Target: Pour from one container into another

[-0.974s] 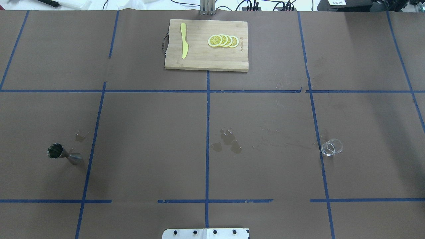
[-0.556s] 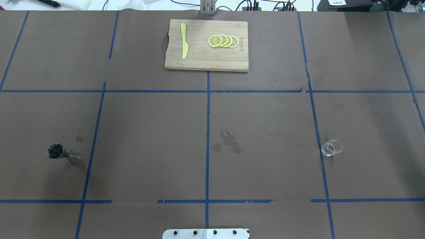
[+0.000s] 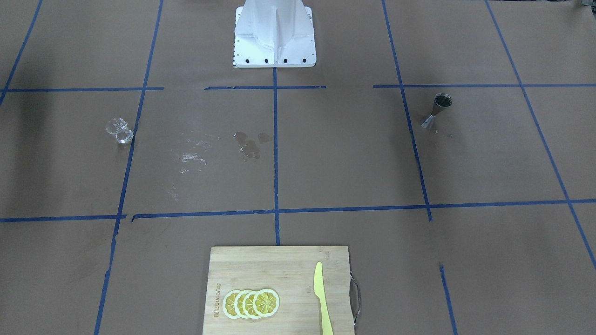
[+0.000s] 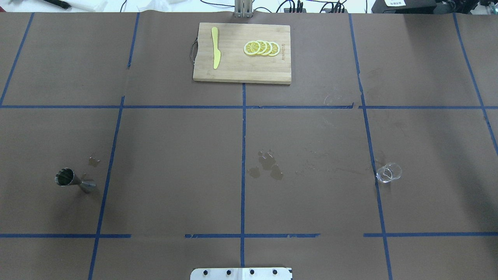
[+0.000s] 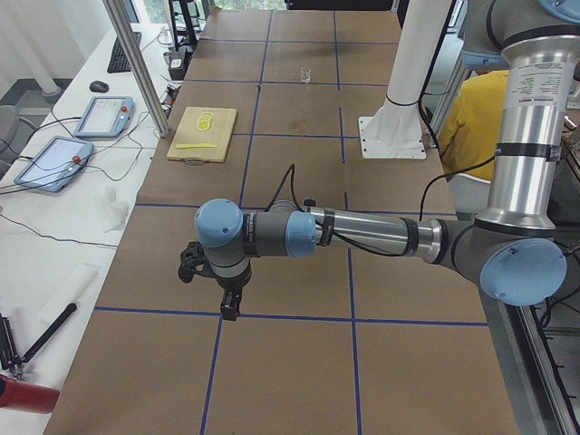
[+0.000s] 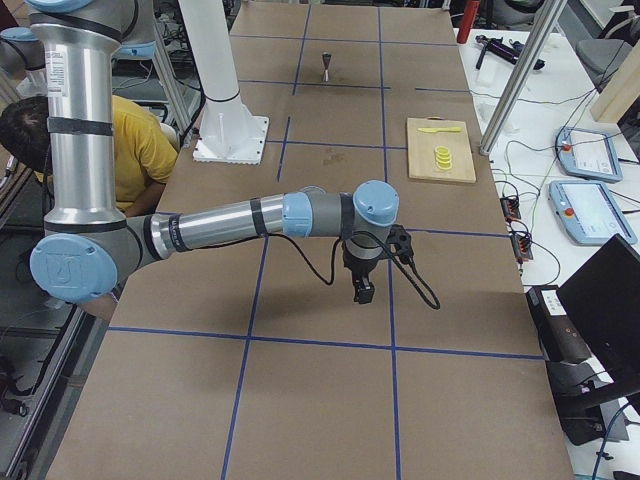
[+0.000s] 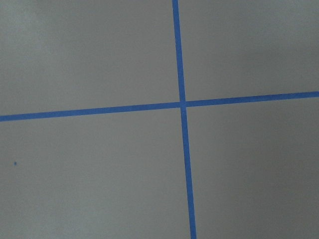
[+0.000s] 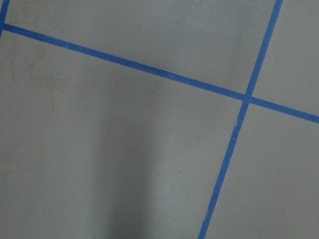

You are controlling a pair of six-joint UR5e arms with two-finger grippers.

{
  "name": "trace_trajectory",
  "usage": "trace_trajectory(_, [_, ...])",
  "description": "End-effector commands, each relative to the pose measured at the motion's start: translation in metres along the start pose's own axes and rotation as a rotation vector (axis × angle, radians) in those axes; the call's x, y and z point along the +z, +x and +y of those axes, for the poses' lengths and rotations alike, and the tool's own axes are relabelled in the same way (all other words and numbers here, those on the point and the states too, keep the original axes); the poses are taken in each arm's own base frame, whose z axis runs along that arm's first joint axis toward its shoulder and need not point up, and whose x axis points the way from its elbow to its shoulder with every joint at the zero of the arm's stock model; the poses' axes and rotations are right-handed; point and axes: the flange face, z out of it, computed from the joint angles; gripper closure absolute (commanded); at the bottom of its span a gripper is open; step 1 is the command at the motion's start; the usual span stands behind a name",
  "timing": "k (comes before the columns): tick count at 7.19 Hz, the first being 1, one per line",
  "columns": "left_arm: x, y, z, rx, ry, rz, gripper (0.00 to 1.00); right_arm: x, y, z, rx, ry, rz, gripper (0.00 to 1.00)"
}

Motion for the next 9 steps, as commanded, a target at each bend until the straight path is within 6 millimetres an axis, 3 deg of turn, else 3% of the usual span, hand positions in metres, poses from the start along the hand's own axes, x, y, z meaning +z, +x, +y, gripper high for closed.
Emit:
trace_trajectory(1, [-0.002,0.004,0.001,0.011,0.005,-0.002,0.00,0.001,0.001,-0.003,-0.001,-0.001,0.001,0.00])
trace_trajectory(6, [0.000,0.012,0.001,0.027,0.004,0.003,0.00,0.004,0.004,-0.001,0.006,-0.007,0.001,0.00])
trace_trajectory(9, [0.003,0.015,-0.001,0.037,0.001,0.005,0.00,0.024,0.024,0.013,0.039,-0.048,-0.009,0.00])
